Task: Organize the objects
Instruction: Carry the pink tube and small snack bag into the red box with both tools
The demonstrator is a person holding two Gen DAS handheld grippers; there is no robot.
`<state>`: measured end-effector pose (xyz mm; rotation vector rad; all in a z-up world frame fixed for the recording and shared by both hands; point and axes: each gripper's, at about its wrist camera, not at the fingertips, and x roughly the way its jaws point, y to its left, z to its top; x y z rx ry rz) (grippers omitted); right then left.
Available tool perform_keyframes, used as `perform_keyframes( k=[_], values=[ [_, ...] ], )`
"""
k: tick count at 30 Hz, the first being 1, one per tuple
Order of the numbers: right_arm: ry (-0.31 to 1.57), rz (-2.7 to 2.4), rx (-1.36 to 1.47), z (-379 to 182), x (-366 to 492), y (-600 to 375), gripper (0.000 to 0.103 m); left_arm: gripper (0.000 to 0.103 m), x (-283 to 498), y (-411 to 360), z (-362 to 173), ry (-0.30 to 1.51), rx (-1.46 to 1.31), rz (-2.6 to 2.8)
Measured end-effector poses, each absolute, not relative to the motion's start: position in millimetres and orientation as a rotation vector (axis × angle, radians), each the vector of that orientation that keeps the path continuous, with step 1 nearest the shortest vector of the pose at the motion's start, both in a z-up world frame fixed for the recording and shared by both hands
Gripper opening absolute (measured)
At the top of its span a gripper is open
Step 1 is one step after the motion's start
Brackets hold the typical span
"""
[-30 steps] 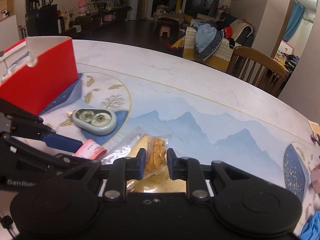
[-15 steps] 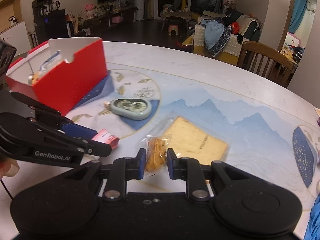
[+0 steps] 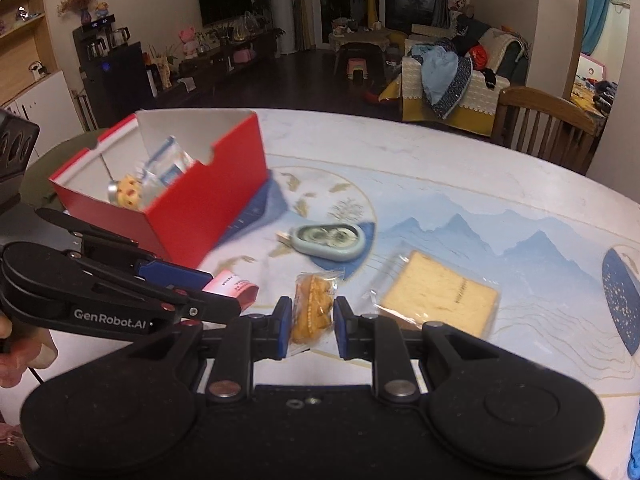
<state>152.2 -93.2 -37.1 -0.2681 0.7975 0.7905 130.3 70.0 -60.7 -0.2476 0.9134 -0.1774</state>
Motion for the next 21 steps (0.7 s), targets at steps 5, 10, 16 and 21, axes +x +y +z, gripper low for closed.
perform_keyframes(
  k=[5, 10, 16, 21],
  values=[
    [0.776, 0.814, -0.265, -23, 140, -73, 0.021, 0.032, 113, 96, -43, 0.871, -0.257, -0.166],
    [0.754, 0.834, -0.261, -11, 132, -52, 0.021, 0.032, 98, 123, -25, 0.829, -0.243, -0.156],
    [0.731, 0.854, -0.282, 0, 126, -22, 0.021, 0.032, 85, 156, -8, 0.790, -0.254, -0.147],
    [0.711, 0.882, -0.297, 7, 121, 8, 0.021, 0.032, 75, 174, 8, 0.750, -0.221, -0.154]
  ],
)
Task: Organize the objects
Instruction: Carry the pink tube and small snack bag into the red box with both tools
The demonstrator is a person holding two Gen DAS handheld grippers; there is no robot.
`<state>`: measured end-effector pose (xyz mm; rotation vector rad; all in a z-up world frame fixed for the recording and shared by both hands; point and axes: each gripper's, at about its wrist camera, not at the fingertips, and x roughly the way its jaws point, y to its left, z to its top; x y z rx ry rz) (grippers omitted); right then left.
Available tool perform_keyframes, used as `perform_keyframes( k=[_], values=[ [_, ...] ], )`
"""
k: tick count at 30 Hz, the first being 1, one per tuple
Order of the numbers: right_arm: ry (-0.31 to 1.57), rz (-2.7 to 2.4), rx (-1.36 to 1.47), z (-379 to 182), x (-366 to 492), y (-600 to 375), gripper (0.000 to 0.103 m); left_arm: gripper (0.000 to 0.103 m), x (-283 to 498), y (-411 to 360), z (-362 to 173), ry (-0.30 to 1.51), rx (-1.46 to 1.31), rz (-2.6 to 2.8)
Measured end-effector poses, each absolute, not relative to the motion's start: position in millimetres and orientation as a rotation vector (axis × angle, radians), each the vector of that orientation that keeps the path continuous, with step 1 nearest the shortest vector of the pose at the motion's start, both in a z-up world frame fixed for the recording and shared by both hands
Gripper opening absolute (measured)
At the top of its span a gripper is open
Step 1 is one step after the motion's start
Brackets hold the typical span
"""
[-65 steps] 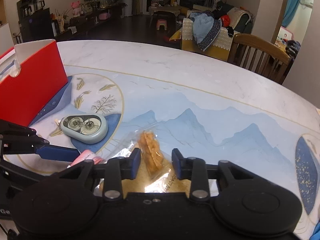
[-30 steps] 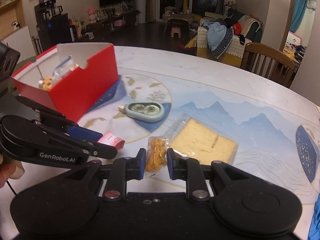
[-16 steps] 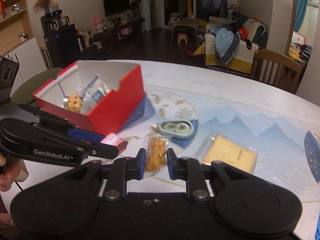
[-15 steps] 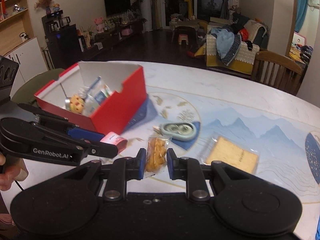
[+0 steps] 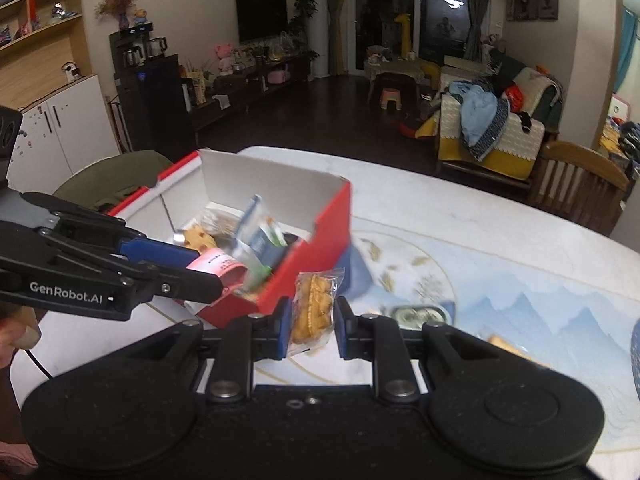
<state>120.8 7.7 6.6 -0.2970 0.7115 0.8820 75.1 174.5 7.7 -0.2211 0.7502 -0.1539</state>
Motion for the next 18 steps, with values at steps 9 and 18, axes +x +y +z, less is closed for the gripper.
perform_keyframes(
  k=[9, 18],
  values=[
    [0.678, 0.928, -0.343, 12, 109, 63, 0.021, 0.032, 73, 225, 13, 0.739, -0.225, -0.098],
    [0.699, 0.954, -0.363, 8, 109, 113, 0.021, 0.032, 85, 284, 12, 0.735, -0.218, 0.000]
  ],
)
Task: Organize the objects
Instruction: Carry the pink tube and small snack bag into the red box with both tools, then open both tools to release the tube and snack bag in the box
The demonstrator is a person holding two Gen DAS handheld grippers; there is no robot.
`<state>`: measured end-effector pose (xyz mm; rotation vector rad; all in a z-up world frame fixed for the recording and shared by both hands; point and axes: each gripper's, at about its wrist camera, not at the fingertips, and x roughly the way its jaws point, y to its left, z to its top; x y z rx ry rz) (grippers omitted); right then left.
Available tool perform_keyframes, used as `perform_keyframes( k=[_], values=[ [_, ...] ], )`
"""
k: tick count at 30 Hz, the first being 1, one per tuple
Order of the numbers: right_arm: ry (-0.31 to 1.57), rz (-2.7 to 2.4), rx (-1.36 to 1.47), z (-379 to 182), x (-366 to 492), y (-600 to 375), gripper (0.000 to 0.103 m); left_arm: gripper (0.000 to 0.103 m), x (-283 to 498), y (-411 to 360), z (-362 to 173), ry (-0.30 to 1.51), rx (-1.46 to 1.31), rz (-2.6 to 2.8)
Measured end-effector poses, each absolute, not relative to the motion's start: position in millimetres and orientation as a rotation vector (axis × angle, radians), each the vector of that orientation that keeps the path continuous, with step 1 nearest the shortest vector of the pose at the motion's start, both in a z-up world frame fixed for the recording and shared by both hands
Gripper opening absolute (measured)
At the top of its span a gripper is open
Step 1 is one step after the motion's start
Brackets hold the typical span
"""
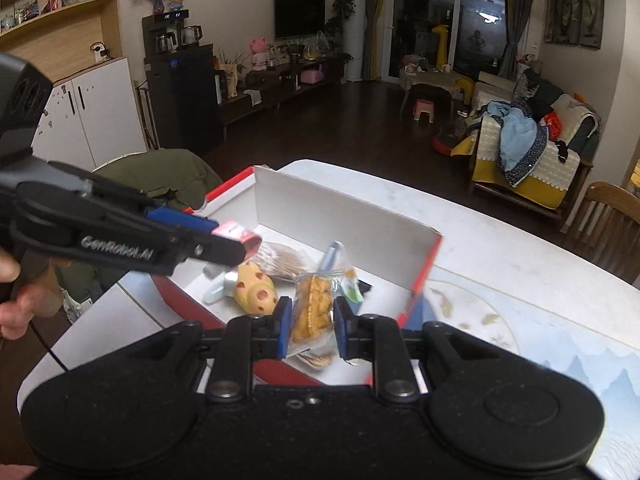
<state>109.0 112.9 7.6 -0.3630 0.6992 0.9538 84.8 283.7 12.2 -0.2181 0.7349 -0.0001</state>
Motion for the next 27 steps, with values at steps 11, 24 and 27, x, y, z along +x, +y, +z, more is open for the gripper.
perform_keyframes(
  k=[11, 24, 27],
  values=[
    [0.751, 0.946, -0.429, -17, 116, 175, 0.021, 0.032, 123, 339, -6, 0.767, -0.166, 0.107],
    [0.830, 0.879, -0.500, -62, 135, 212, 0.022, 0.032, 172, 350, -42, 0.839, -0.066, 0.152],
    [0.853, 0.868, -0.505, -69, 138, 214, 0.022, 0.032, 179, 350, -50, 0.862, -0.058, 0.157]
  ],
)
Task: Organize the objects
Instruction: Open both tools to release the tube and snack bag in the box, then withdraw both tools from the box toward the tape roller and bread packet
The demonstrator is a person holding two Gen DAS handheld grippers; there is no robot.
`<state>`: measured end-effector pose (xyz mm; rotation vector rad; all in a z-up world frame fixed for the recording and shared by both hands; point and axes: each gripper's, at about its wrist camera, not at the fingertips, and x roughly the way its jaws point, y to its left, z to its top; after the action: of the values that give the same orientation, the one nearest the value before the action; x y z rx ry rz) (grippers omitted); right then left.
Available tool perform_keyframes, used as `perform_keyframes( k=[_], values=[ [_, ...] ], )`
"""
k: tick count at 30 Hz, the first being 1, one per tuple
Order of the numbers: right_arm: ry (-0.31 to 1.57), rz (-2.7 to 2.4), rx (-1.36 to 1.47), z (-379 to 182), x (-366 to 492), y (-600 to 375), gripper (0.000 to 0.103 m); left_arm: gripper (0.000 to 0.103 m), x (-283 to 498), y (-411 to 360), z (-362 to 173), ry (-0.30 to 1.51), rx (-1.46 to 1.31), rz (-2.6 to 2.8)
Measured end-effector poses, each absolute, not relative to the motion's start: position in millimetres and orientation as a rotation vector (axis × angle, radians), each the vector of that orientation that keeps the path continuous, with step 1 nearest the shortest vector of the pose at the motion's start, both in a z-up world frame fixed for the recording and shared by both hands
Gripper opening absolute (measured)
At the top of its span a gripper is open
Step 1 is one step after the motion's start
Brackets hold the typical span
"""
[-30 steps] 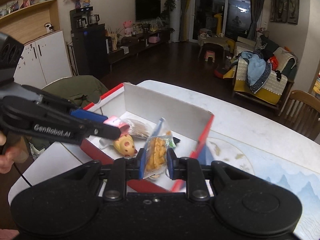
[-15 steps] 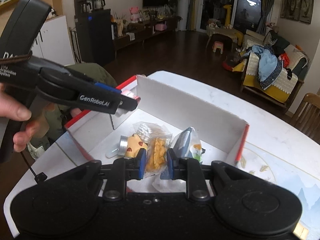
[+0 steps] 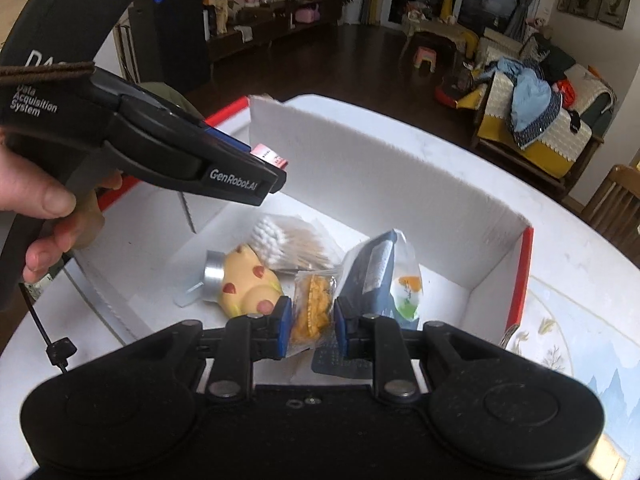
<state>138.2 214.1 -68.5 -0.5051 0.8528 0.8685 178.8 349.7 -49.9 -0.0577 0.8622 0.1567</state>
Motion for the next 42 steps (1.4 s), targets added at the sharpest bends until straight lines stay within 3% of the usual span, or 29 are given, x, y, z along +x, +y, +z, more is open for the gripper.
perform_keyframes(
  k=[13, 18, 28, 31, 35, 42],
  values=[
    [0.896, 0.890, -0.501, -75, 140, 214, 0.028, 0.032, 192, 348, -76, 0.969, -0.062, 0.160],
    [0.887, 0.904, -0.499, -72, 135, 210, 0.041, 0.032, 195, 348, -76, 0.995, -0.072, 0.163],
    [0.906, 0.947, -0.365, -45, 131, 185, 0.054, 0.032, 195, 345, -76, 1.032, -0.079, 0.175],
    [0.884, 0.956, -0.351, -37, 126, 176, 0.059, 0.039, 193, 345, -73, 1.026, -0.101, 0.172],
    [0.875, 0.952, -0.320, -29, 126, 162, 0.060, 0.067, 185, 339, -68, 0.995, -0.101, 0.164],
    [0.851, 0.948, -0.273, -14, 125, 135, 0.061, 0.067, 168, 329, -52, 0.952, -0.101, 0.137]
  ],
)
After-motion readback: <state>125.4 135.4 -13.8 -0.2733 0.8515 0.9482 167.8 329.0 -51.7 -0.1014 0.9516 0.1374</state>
